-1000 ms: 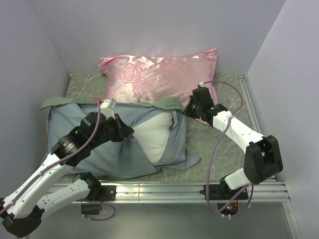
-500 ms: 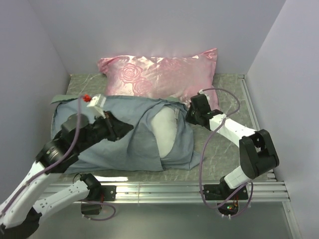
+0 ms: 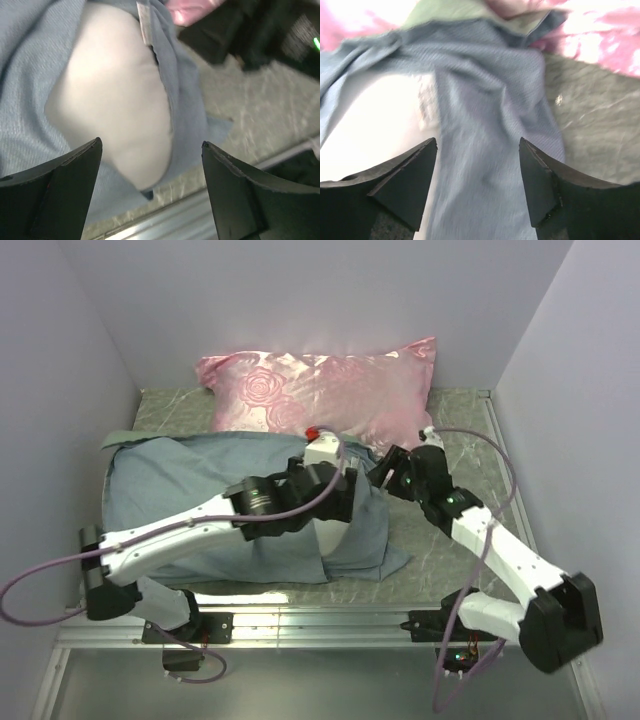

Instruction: Remove the pillowcase from the pillow

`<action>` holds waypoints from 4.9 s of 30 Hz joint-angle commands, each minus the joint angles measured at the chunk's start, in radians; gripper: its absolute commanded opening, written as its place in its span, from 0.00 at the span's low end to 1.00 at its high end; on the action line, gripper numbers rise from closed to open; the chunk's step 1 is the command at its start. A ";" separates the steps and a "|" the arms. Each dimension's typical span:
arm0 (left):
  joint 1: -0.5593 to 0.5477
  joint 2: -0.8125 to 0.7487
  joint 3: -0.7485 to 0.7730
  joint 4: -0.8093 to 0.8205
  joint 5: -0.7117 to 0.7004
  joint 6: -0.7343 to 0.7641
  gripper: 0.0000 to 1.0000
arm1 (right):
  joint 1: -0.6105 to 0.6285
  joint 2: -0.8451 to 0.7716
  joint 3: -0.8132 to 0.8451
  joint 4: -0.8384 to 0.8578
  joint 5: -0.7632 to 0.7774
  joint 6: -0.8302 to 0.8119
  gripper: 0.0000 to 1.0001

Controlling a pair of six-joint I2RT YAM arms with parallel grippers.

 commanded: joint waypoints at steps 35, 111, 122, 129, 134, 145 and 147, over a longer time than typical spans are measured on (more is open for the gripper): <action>0.072 0.372 0.003 0.150 0.073 -0.014 0.95 | 0.180 -0.313 -0.505 0.146 -0.019 0.232 0.08; 0.237 -0.310 -0.313 0.135 0.407 -0.056 0.01 | 0.135 -0.334 -0.242 0.169 -0.088 0.028 0.73; 0.233 -0.360 -0.285 0.114 0.435 -0.062 0.01 | 0.135 -0.289 -0.206 0.168 -0.051 -0.001 0.85; 0.216 -0.380 -0.296 0.100 0.441 -0.076 0.01 | 0.106 -0.154 -0.109 0.232 -0.065 -0.024 0.83; 0.205 -0.408 -0.305 0.083 0.449 -0.080 0.01 | 0.056 -0.141 -0.100 0.281 -0.108 0.027 0.38; 0.154 -0.463 -0.368 0.094 0.484 -0.105 0.01 | -0.025 -0.042 0.012 0.226 -0.080 0.039 0.00; 0.137 -0.472 -0.357 0.075 0.475 -0.112 0.01 | -0.071 0.001 0.035 0.222 -0.082 0.045 0.00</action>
